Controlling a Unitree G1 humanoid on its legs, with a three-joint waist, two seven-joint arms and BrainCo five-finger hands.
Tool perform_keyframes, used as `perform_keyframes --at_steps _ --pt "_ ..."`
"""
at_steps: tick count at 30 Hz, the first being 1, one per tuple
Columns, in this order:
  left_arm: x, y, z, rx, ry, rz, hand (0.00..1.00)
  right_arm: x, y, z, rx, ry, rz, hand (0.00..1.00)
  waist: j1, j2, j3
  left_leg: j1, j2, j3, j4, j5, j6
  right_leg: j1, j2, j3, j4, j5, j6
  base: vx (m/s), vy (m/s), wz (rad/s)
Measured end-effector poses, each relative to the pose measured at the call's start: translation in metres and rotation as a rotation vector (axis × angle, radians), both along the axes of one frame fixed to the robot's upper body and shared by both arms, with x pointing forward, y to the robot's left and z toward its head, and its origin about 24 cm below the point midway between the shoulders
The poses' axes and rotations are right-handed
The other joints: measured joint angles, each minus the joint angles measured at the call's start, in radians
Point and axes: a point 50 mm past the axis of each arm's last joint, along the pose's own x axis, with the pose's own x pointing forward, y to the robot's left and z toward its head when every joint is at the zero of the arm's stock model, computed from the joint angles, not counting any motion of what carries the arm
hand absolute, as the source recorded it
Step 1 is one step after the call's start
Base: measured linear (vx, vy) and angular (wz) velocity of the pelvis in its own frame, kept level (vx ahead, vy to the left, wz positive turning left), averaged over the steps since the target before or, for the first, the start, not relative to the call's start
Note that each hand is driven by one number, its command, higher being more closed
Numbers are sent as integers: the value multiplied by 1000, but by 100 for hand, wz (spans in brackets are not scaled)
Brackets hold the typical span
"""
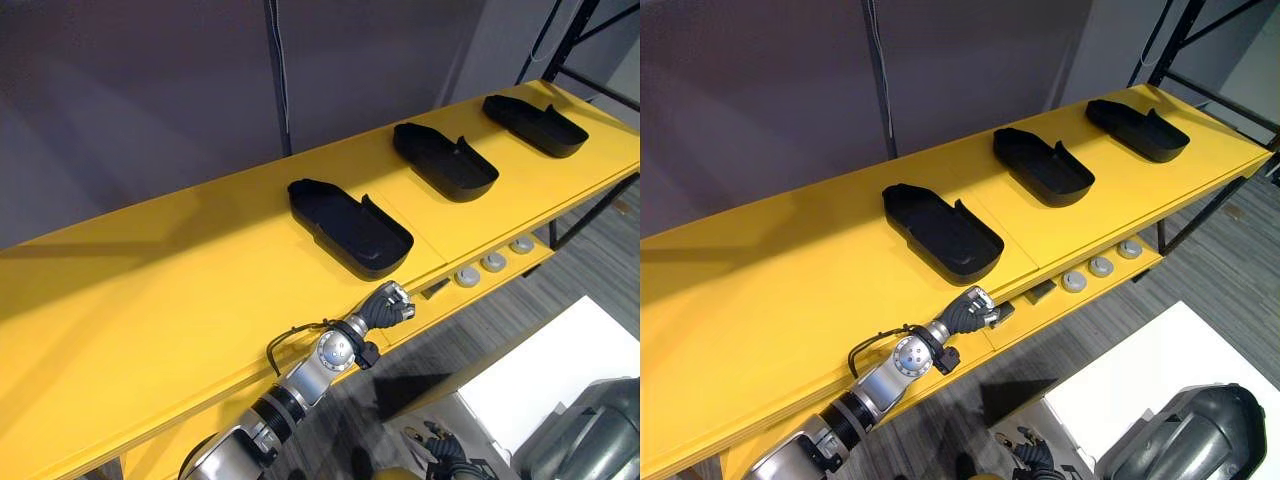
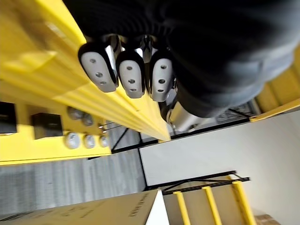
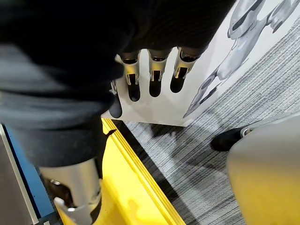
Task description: Walk over and take plastic housings, then place them on the shelf
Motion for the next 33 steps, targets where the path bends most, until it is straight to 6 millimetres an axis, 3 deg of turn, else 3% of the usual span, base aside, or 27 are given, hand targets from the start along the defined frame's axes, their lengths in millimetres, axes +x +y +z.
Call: perform_keyframes --at_steps 8,11,15,33 --pt "7 4 4 -10 -35 67 100 4 -2 1 2 -8 -16 0 -7 1 23 -8 0 7 -3 0 0 -7 0 5 -9 8 0 -8 11 -3" --pt "22 21 11 -37 -51 183 100 6 0 2 5 -15 -17 0 -21 1 28 -7 2 11 -3 0 0 -7 2 8 -10 8 0 -7 2 -1" --pt "32 38 15 -58 -62 283 100 7 1 2 7 -19 -18 0 -19 2 30 -2 5 30 -10 -1 -2 -9 7 26 -14 10 -1 -9 8 -12" --pt "42 56 18 -107 -66 424 100 6 1 2 12 -20 -55 0 -24 3 36 -1 6 32 -11 -4 -5 -6 7 28 -22 12 -1 -12 4 0"
